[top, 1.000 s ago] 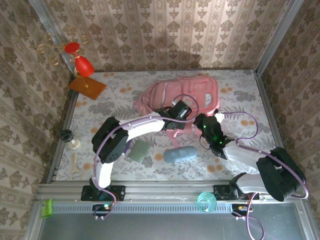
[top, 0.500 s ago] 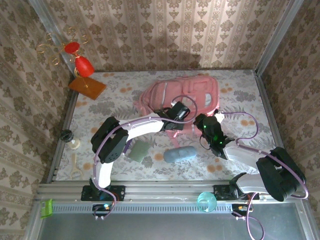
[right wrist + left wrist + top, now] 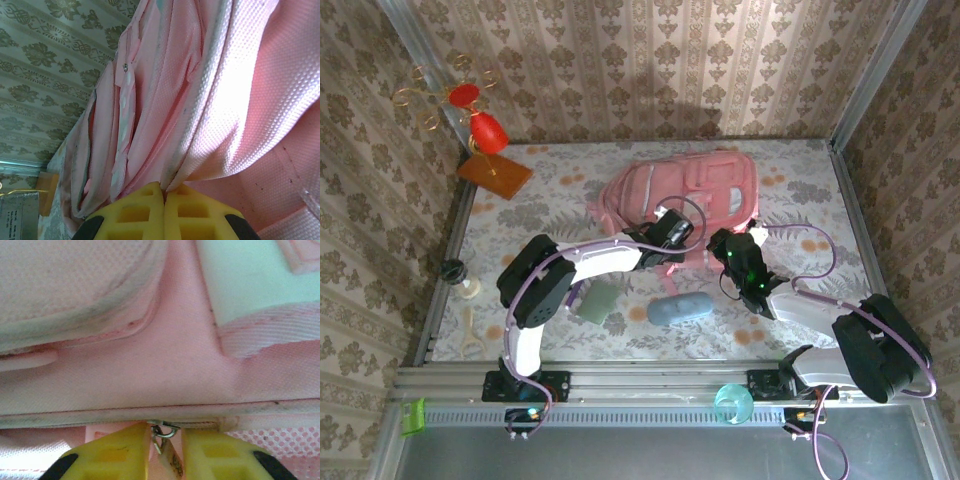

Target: Pack the student bag

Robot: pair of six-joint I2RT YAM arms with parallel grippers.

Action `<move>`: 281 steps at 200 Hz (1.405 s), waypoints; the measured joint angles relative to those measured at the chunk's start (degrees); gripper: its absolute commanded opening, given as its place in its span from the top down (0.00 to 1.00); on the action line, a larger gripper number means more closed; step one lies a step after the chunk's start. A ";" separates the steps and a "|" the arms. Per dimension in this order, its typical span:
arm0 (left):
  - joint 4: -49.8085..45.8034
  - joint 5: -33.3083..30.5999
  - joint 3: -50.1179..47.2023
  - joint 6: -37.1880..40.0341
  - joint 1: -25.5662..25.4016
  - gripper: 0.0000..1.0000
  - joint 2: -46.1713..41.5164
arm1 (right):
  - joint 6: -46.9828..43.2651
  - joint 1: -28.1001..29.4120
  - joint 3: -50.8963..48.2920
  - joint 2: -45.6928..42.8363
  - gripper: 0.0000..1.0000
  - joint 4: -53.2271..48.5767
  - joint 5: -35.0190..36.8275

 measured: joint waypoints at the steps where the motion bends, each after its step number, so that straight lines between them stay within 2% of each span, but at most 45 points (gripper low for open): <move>1: 0.09 -0.02 -0.11 -0.13 0.00 0.86 -0.04 | 0.00 -0.02 0.00 0.00 1.00 0.00 0.00; 30: 1.81 -0.20 -1.81 -0.28 0.11 1.00 -0.96 | -0.22 -0.72 -0.17 0.00 1.00 0.02 -0.42; 80: 3.67 1.05 -4.39 0.92 0.66 1.00 -2.95 | -2.27 -4.11 -1.29 -1.01 1.00 0.00 -2.47; 139: 3.02 3.89 -5.60 9.11 2.67 1.00 -5.84 | -6.14 -9.97 -1.75 -3.87 1.00 -3.04 -5.75; 167: 2.32 6.62 -7.06 13.16 5.44 1.00 -6.62 | -8.00 -13.46 -1.68 -3.85 1.00 -4.35 -7.26; 248: -1.16 12.96 -7.48 23.45 11.32 1.00 -8.98 | -15.72 -18.12 7.06 3.37 1.00 -10.97 -13.22; 281: -1.53 17.38 -7.93 24.06 12.02 1.00 -10.75 | -21.20 -20.39 16.72 10.62 0.76 -17.97 -17.27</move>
